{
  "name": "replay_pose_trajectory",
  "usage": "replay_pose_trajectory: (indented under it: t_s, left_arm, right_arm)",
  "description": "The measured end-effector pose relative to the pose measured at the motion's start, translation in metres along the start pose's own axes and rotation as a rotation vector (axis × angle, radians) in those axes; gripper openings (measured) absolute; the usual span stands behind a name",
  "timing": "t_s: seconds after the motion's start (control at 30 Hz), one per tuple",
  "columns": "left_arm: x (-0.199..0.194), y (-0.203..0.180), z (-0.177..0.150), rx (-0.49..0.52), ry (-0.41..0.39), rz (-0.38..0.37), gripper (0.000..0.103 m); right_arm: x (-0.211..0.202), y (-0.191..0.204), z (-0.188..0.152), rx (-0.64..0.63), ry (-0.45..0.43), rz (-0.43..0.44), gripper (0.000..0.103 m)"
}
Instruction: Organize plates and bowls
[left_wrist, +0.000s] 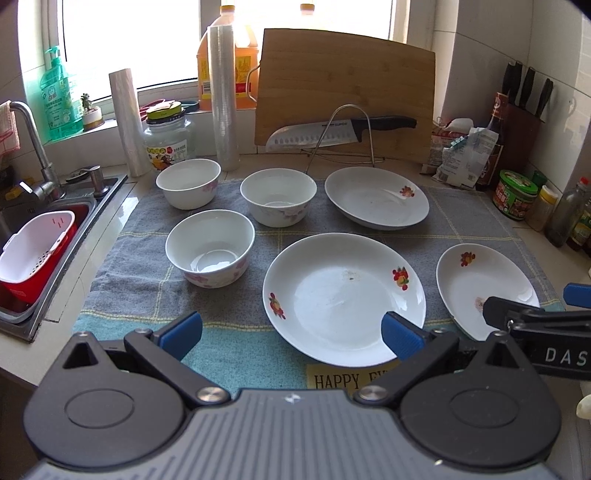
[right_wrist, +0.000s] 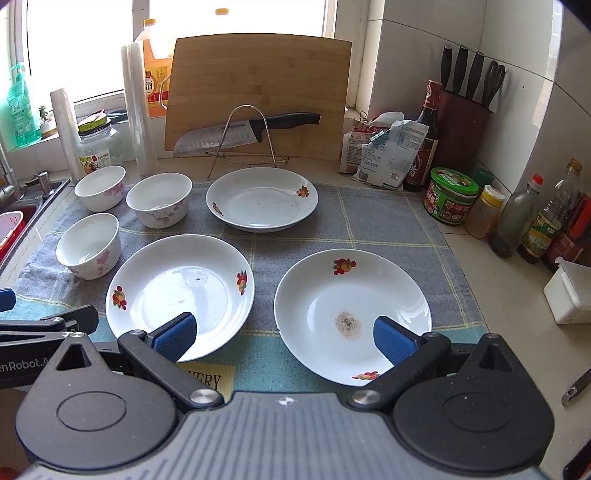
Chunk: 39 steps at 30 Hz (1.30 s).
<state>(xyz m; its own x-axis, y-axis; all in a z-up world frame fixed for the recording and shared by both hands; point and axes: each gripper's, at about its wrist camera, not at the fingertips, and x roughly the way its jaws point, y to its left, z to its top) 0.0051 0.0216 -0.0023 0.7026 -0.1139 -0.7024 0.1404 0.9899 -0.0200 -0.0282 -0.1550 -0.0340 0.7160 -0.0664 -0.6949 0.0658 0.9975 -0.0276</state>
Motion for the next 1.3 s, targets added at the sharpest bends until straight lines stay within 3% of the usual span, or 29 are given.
replay_pose_trajectory:
  t_s: [0.33,0.53,0.77,1.1,1.3]
  left_arm:
    - [0.006,0.01,-0.006,0.036,-0.107,-0.132,0.102]
    - [0.016,0.004,-0.009,0.058,-0.066,-0.242,0.102]
    - [0.018,-0.033,-0.02,0.206,-0.071,-0.313,0.102]
    - [0.044,-0.096,-0.029,0.262,-0.024,-0.373,0.102]
    - [0.063,-0.133,-0.043,0.316,0.032,-0.367,0.102]
  right_arm:
    - [-0.013,-0.011,-0.004,0.006,-0.064,-0.039,0.103]
    - [-0.013,-0.033,-0.004,0.046,-0.067,-0.069,0.103]
    - [0.0,-0.065,-0.007,0.065,-0.058,-0.049,0.103]
    - [0.036,-0.118,0.0,0.061,-0.061,0.047,0.103]
    - [0.068,-0.149,0.006,0.069,-0.019,0.088,0.103]
